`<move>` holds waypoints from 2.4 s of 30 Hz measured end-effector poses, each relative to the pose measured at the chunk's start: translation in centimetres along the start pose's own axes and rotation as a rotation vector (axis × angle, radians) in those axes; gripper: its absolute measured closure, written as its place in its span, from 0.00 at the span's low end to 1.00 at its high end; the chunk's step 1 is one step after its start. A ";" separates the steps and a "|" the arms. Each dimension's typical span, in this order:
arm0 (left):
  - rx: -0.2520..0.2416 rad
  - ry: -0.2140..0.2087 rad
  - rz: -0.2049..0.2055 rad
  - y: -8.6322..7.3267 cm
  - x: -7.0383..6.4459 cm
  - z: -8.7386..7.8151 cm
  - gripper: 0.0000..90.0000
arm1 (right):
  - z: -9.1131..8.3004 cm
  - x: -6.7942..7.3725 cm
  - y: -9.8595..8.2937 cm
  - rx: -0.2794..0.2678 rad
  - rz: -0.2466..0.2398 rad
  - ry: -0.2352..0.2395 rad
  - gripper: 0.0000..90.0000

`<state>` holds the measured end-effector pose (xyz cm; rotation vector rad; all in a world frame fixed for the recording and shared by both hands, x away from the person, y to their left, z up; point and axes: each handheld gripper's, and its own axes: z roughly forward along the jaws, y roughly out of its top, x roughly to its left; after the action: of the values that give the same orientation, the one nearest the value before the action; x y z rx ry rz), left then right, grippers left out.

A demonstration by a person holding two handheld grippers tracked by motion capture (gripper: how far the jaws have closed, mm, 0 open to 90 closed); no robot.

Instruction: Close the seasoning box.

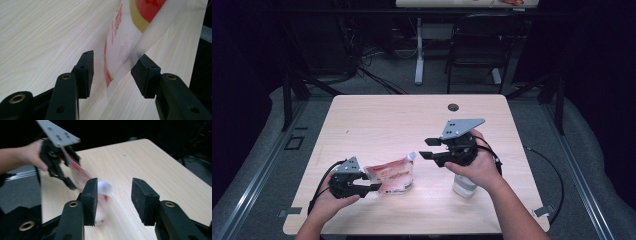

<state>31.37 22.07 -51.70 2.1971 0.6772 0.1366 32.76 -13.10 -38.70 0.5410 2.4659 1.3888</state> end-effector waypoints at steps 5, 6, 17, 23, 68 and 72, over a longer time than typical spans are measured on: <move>-0.009 0.016 -0.014 -0.3 0.3 -0.4 0.59 | -1.8 -1.7 -1.6 -0.003 0.056 -0.077 0.63; -0.011 0.017 -0.018 -0.3 0.4 -0.5 0.59 | -2.2 -1.9 -1.9 -0.004 0.065 -0.096 0.63; -0.030 0.019 -0.027 -0.6 0.6 -1.0 0.58 | -6.0 -4.6 -3.8 -0.046 0.155 -0.264 0.82; -0.028 0.034 -0.037 -1.0 0.7 -1.2 0.57 | -7.5 -5.7 -5.2 -0.041 0.195 -0.314 0.94; -0.034 0.171 -0.135 -4.2 2.2 -2.5 0.57 | -7.2 -4.4 -14.7 -0.025 0.378 -0.277 1.00; -0.036 0.170 -0.140 -4.2 2.2 -2.4 0.57 | -7.4 -3.8 -15.4 -0.031 0.381 -0.288 1.00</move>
<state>30.71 27.01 -53.53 2.1118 0.9135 0.2628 30.22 -27.69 -47.99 1.1635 2.1810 1.3578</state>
